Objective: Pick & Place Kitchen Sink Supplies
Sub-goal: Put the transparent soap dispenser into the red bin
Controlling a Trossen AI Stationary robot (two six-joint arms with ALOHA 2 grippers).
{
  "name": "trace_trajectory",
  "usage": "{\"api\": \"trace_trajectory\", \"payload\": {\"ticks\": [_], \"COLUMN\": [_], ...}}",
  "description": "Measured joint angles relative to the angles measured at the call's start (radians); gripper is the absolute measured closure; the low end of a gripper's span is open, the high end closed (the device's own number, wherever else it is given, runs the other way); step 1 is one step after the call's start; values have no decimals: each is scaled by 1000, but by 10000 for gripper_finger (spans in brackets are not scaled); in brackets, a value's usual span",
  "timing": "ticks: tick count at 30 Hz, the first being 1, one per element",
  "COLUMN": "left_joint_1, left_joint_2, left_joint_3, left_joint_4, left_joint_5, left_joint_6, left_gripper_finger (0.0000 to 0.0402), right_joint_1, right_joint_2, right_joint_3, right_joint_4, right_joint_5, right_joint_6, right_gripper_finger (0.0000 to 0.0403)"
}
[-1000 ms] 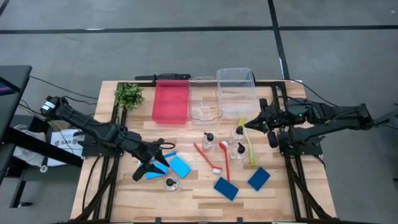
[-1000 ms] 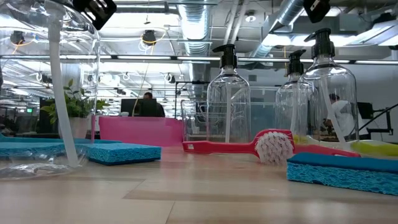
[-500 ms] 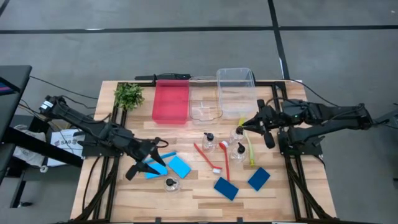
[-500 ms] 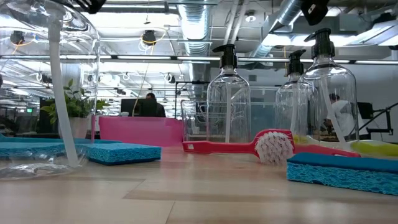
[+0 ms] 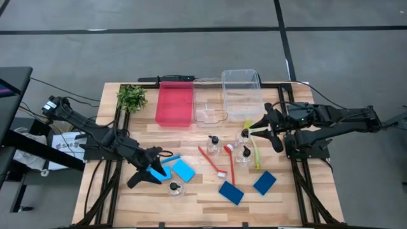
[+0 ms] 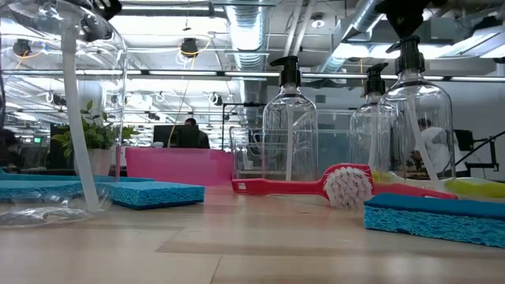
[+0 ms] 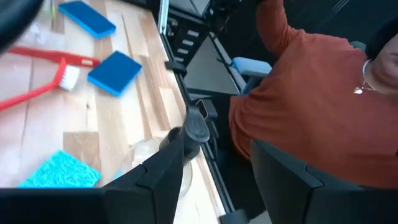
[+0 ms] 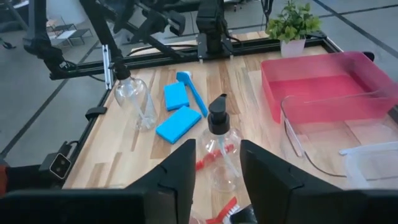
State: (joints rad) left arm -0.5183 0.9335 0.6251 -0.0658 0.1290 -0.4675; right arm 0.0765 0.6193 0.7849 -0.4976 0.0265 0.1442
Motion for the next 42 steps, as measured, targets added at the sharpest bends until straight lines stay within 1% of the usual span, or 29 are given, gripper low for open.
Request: {"api": "trace_trajectory", "payload": {"ticks": [5, 7, 10, 14, 17, 19, 21, 24, 27, 29, 32, 35, 37, 42], "left_joint_1": [-7, -6, -7, 16, 44, 66, 93, 126, 150, 166, 195, 194, 181, 106], "left_joint_2": [33, 44, 44, 2, -50, -94, -143, -209, -256, -270, -271, -272, -272, -272], "left_joint_3": [0, 0, 0, 0, 0, 0, 0, -1, -43, -96, -160, -208, -232, -246], "left_joint_4": [-5, -7, -8, -28, -89, -145, -221, -325, -277, -187, -102, -101, -73, -18], "left_joint_5": [-29, -29, -15, 20, 48, 47, 8, -104, -207, -232, -227, -167, -143, -133], "left_joint_6": [21, 50, 47, 76, 164, 242, 333, 449, 473, 421, 385, 383, 368, 354], "left_gripper_finger": [215, 215, 215, 216, 216, 216, 216, 216, 216, 216, 216, 216, 216, 216], "right_joint_1": [0, 0, 0, 0, 1, 2, 2, 2, 2, 2, 2, 2, 2, 2], "right_joint_2": [0, 0, 0, 0, 0, 0, 0, 0, 0, 3, 6, 17, 17, 17], "right_joint_3": [0, 0, 0, 0, 0, 0, 0, 0, 0, 0, 0, 0, 0, 0], "right_joint_4": [-12, -11, 11, 28, 27, 27, 27, 27, 28, 28, 29, 28, 28, 27], "right_joint_5": [0, 0, 0, 0, 0, 0, 0, 0, 0, 0, 0, 0, 0, 0], "right_joint_6": [-49, -76, -98, -102, -101, -101, -101, -101, -101, -98, -58, -59, -66, -72], "right_gripper_finger": [280, 280, 279, 279, 280, 280, 280, 280, 280, 280, 280, 280, 280, 280]}}
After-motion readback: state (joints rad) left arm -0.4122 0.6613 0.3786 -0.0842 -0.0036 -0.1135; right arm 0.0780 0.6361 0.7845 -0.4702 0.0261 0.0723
